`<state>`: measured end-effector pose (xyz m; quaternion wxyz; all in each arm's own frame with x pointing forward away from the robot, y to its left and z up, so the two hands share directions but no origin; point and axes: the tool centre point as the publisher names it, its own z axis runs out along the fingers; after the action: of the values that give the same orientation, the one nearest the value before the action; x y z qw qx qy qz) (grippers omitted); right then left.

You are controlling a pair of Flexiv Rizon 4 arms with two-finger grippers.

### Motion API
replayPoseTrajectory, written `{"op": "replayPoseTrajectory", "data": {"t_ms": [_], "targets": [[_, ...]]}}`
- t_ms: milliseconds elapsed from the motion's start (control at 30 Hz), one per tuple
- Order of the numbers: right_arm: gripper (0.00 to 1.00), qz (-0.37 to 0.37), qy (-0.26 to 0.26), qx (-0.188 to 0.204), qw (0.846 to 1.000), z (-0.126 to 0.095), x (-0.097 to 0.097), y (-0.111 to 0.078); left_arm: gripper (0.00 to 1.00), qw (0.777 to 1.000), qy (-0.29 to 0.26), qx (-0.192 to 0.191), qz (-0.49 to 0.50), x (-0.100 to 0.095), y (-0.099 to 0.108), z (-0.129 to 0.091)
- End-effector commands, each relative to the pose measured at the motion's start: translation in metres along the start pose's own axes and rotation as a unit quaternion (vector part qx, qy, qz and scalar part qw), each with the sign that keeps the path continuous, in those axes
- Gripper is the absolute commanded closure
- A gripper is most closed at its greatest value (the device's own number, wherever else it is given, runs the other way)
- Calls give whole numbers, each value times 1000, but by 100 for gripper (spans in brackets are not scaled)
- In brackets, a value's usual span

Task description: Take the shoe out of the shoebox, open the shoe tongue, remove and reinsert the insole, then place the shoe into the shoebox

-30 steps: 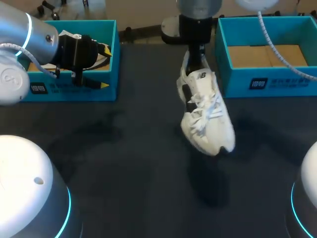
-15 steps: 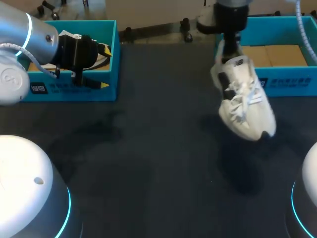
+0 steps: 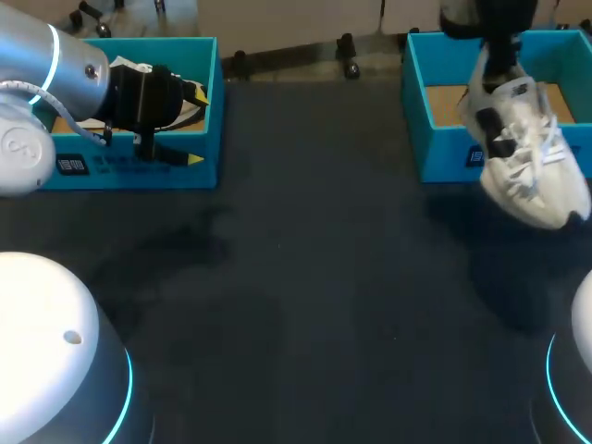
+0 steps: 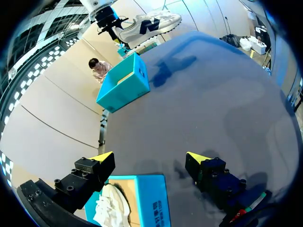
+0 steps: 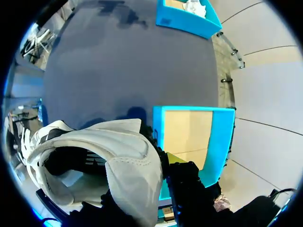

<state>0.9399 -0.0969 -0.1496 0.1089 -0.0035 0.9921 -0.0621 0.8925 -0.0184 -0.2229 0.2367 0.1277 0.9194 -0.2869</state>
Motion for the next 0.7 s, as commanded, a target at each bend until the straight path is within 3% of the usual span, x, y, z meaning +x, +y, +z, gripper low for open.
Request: {"op": "replayPoseTrajectory", "data": {"t_ms": [33, 233, 300, 700], "targets": [[100, -5, 6, -16, 1000, 5, -11, -26, 0, 1000, 1, -3, 0, -1, -1, 1], [100, 1, -14, -26, 1000, 7, -24, -50, 0, 1000, 1, -3, 0, -1, -1, 1], [100, 27, -6, -9, 1000, 10, -24, -58, 0, 1000, 1, -3, 0, -1, -1, 1], [100, 27, -6, -9, 1000, 10, -24, -58, 0, 1000, 1, -3, 0, -1, -1, 1]]}}
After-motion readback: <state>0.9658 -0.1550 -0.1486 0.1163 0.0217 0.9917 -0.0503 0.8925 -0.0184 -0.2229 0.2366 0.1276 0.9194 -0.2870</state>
